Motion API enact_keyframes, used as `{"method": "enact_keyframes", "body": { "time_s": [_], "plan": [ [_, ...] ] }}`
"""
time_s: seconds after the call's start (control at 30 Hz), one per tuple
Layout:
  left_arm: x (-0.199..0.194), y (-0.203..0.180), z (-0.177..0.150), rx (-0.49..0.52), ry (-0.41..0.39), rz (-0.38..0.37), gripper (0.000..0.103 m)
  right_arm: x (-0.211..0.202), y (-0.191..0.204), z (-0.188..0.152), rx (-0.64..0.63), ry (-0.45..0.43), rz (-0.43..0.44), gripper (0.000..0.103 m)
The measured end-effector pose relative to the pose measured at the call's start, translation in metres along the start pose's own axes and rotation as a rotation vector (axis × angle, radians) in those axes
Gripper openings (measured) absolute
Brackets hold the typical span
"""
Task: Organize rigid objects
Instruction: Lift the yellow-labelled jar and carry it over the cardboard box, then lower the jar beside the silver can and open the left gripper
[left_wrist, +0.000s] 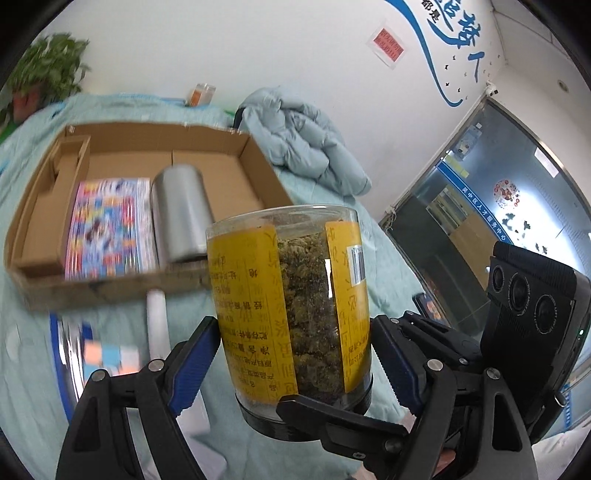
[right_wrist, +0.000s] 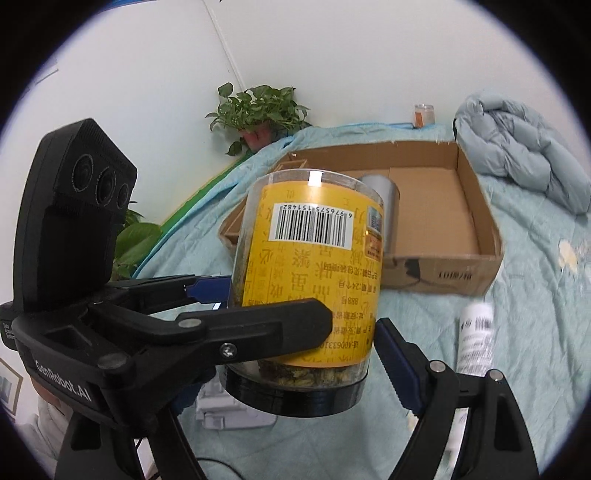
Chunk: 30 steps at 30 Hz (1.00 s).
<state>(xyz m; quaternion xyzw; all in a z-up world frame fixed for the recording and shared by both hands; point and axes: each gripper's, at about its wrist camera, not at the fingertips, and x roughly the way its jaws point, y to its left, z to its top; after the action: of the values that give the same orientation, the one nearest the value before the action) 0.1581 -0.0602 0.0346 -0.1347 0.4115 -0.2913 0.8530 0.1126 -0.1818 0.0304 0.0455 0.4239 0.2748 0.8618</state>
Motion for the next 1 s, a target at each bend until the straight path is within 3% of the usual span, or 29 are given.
{"method": "enact_keyframes", "body": {
  "time_s": [0.3, 0.47, 0.63, 0.8, 1.0],
  "plan": [
    [0.035, 0.003, 0.099, 0.024, -0.015, 0.017, 0.081, 0.018, -0.027, 0.070, -0.021, 0.002, -0.010, 0.083],
    [0.069, 0.021, 0.144, -0.022, 0.019, -0.021, 0.081, 0.034, -0.050, 0.103, -0.030, 0.029, -0.037, 0.083],
    [0.115, 0.042, 0.151, -0.080, 0.094, -0.031, 0.081, 0.063, -0.079, 0.112, -0.009, 0.117, -0.037, 0.083],
    [0.164, 0.069, 0.146, -0.153, 0.180, -0.039, 0.081, 0.091, -0.105, 0.099, 0.041, 0.184, -0.042, 0.083],
    [0.196, 0.079, 0.140, -0.182, 0.225, -0.039, 0.080, 0.110, -0.120, 0.089, 0.059, 0.246, -0.071, 0.083]
  ]
}}
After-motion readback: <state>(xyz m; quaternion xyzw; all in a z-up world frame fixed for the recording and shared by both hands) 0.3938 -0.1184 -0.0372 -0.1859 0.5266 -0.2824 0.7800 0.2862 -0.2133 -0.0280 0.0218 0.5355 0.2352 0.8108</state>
